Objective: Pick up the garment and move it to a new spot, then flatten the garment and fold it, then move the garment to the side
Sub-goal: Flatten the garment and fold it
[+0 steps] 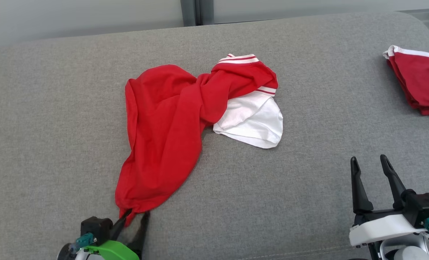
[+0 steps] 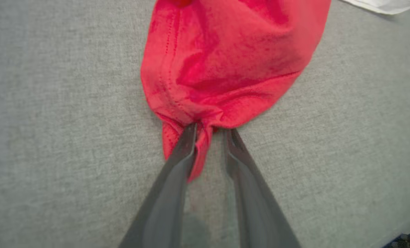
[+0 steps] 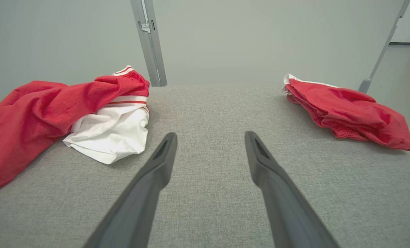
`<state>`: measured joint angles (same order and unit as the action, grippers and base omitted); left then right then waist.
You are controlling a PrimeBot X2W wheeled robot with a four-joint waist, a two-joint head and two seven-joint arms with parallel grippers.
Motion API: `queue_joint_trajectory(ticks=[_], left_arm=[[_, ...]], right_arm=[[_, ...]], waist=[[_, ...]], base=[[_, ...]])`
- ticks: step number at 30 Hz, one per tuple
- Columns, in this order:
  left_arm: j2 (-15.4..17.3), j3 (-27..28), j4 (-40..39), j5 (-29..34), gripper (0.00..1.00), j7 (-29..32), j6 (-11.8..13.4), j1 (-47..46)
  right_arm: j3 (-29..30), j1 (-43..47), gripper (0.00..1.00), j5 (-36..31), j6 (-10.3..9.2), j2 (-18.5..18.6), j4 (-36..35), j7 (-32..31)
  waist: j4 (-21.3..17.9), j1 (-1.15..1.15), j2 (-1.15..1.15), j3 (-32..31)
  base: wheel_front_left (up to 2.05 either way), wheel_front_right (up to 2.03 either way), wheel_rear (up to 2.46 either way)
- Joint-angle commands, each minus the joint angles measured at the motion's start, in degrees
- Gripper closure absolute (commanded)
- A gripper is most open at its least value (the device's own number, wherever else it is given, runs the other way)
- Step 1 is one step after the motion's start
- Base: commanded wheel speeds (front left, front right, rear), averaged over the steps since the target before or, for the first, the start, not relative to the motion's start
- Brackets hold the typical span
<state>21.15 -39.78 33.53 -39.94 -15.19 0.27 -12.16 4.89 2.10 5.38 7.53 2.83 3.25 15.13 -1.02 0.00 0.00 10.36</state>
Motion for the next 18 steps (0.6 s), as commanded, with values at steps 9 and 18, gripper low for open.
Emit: queue_joint_trajectory(ticks=[9, 18], left_arm=[[3.2, 7.6, -12.6, -11.3, 0.0, 5.7, 2.5, 7.4], [6.0, 9.7, -20.1, -12.6, 0.0, 8.6, 6.1, 8.0]], right_arm=[[0.4, 1.1, 0.0, -0.4, -0.09, 0.1, -0.9, 0.0], [-0.4, 0.1, 0.0, -0.1, -0.09, 0.1, -0.5, 0.0]], waist=[[-0.2, 0.0, 0.0, 0.0], [-0.6, 0.0, 0.0, 0.0]], base=[[0.0, 0.0, 0.0], [0.0, 0.0, 0.0]])
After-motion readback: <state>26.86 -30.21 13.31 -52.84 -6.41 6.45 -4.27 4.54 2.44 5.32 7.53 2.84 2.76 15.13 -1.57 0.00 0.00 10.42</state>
